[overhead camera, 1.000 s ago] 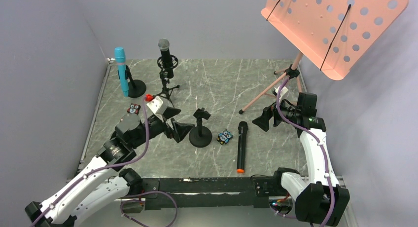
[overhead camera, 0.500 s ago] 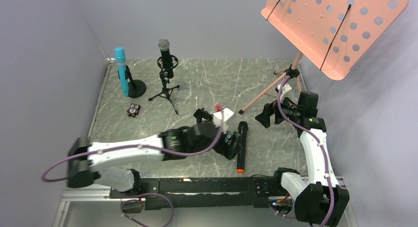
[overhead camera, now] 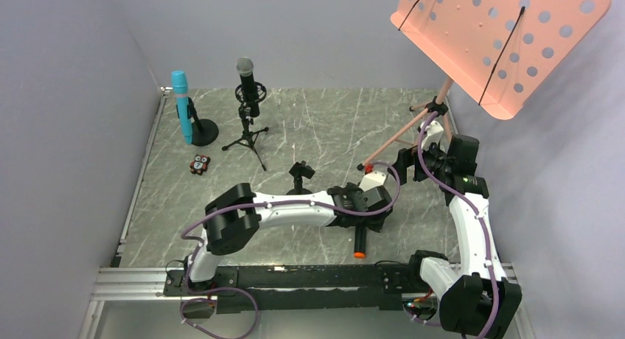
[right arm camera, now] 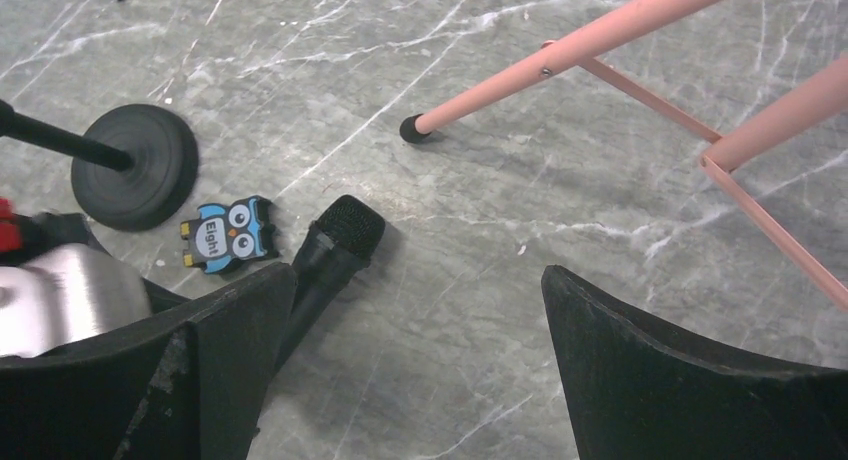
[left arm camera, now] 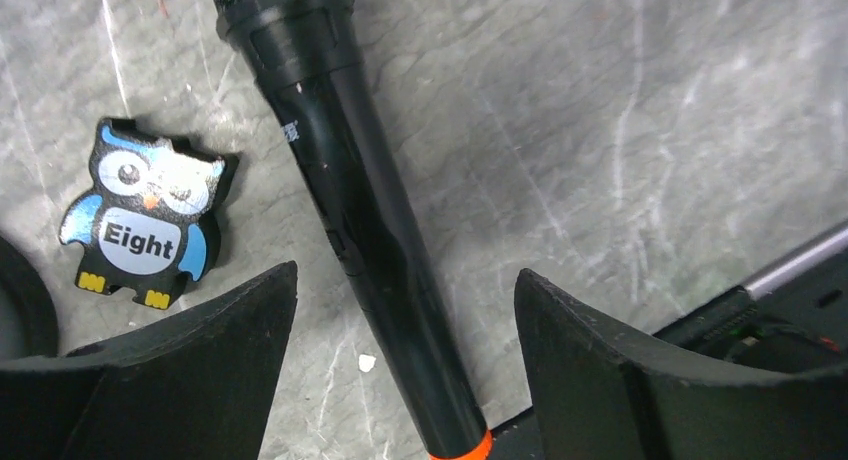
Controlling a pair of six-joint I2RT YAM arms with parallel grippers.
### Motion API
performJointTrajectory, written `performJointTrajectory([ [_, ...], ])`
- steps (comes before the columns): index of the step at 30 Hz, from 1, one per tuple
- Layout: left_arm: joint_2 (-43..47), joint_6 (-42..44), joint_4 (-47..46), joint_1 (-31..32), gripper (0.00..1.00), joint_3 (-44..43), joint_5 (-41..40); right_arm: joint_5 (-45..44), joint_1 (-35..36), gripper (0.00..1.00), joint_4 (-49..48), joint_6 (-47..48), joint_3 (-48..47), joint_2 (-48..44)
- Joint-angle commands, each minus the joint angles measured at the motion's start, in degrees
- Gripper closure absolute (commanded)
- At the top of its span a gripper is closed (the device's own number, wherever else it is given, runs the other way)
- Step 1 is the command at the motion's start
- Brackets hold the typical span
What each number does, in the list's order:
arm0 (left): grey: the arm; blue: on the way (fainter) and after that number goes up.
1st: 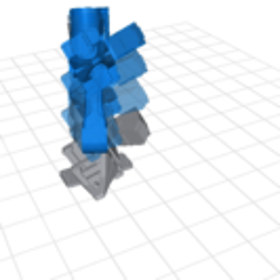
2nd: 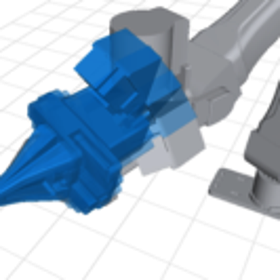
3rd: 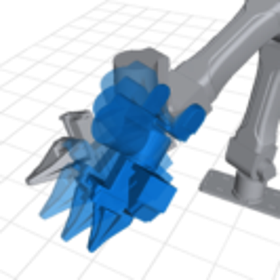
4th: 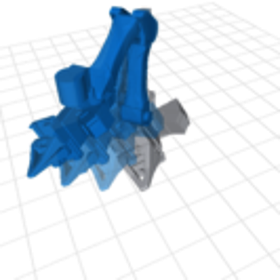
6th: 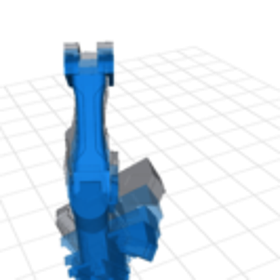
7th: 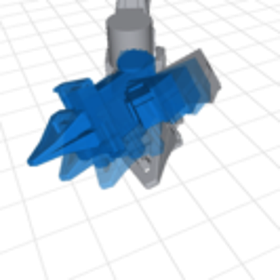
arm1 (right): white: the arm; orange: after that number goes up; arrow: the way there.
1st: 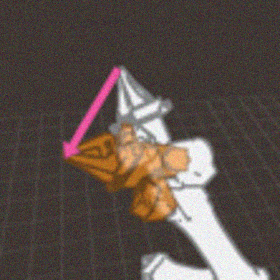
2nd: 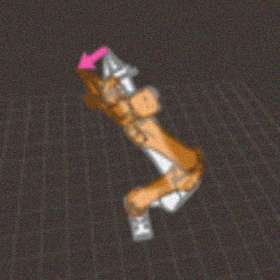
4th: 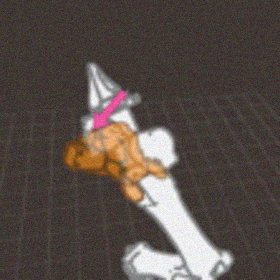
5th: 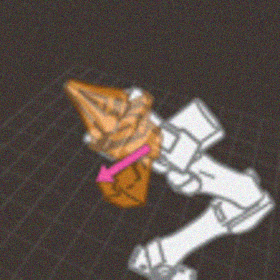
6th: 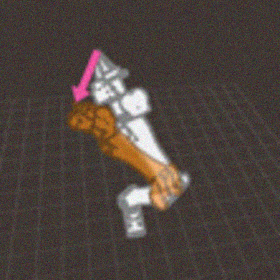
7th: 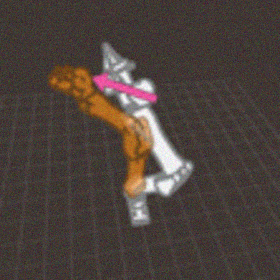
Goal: Attach the microphones to the stand
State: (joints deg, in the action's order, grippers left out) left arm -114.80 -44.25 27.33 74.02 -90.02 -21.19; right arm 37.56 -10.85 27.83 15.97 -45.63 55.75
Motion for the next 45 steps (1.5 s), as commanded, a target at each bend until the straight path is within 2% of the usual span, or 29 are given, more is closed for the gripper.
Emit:
performJointTrajectory([
  [1, -2.89, -4.08, 3.68, -0.18, 0.17, -2.03, -0.01, -3.26, -0.32, 0.00, -2.67, -1.93, -0.21, -0.91],
  [6, -6.91, -5.36, 4.60, -0.19, 0.19, -3.15, -0.35, -4.40, -0.42, 0.00, -3.14, -2.51, -0.16, -0.99],
  [10, -9.02, -4.70, 4.40, -0.19, 0.28, -4.18, 0.92, -4.43, -0.40, 0.00, -3.14, -2.61, -0.16, -0.98],
  [14, -9.42, -5.47, 5.56, -0.19, 0.32, -4.37, 0.24, -4.26, -0.40, 0.00, -3.17, -2.69, -0.16, -1.05],
  [15, -9.21, -4.91, 5.06, -0.19, 0.39, -3.88, 0.10, -4.21, -0.47, 0.00, -3.21, -2.69, -0.18, -1.07],
  [16, -8.79, -4.59, 4.84, -0.19, 0.53, -3.33, -0.12, -4.17, -0.48, 0.00, -3.22, -2.70, -0.17, -1.08],
  [17, -8.37, -4.28, 4.54, -0.19, 0.62, -2.80, -0.23, -4.16, -0.51, 0.00, -3.23, -2.76, -0.14, -1.08],
  [22, -6.68, -2.05, 4.52, -0.19, 0.79, -1.55, -0.75, -3.79, -0.49, 0.00, -3.14, -2.70, -0.16, -1.03],
  [26, -1.73, 1.54, 2.76, -0.19, 0.94, 0.93, 0.24, -2.83, -0.57, 0.00, -2.76, -2.25, -0.21, -1.06],
  [29, 6.71, 3.46, -0.98, -0.19, 0.97, 5.93, 0.40, -0.32, -0.62, 0.00, -1.90, -1.21, -0.44, -1.43],
  [34, 22.32, 7.28, -16.93, -0.19, 1.00, 20.17, 3.59, 7.09, -0.80, 0.00, -0.25, 0.98, -0.48, -3.55],
  [39, 31.58, 6.96, -24.95, -0.28, 1.00, 28.42, 4.56, 17.16, -1.01, 0.00, 1.71, 2.40, -1.11, -5.02],
  [41, 34.56, 7.06, -28.48, -0.28, 1.00, 30.43, 4.09, 21.07, -1.00, 0.00, 4.85, 3.97, -3.13, -4.75],
  [45, 39.96, 7.90, -35.53, -1.31, 1.00, 33.11, 1.61, 27.55, -1.04, 0.00, 17.84, 10.81, -11.20, -3.31],
])
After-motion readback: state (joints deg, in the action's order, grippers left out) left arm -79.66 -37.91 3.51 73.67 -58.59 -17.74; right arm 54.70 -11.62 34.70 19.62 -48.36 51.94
